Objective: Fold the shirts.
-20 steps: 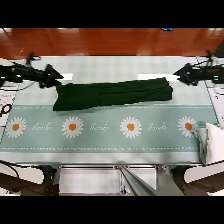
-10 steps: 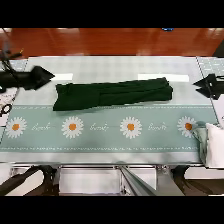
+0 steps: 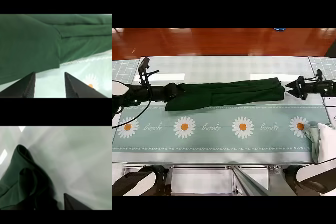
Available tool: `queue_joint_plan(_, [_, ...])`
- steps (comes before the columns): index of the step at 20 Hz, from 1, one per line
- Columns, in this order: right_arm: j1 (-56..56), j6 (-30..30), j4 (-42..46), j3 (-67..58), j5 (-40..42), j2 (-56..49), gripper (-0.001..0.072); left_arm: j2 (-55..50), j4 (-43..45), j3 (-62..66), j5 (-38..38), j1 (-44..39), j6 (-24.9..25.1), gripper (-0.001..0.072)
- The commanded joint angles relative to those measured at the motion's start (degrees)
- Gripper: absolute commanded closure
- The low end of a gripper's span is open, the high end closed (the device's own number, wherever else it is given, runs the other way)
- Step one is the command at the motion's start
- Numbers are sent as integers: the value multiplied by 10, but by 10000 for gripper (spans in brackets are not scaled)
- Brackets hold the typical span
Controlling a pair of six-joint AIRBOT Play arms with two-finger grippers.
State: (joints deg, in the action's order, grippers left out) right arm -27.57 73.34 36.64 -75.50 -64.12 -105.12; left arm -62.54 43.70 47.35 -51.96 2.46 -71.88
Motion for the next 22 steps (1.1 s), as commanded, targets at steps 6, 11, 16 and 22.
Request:
queue_joint_plan(6, [84, -6, -8, -47, -15, -54, 355, -7, -2, -3, 2, -5, 1, 236])
queue_joint_plan(11, [93, -21, 11, -50, -32, -25, 685, -7, -2, -3, 3, -5, 1, 351])
queue_joint_plan(16, [87, -11, 130, -45, -64, 94, 686, -17, -48, 3, 114, -69, 9, 686])
queue_joint_plan(22, [87, -21, 184, 65, -79, 304, 686, -211, -47, 188, 97, -247, 9, 687])
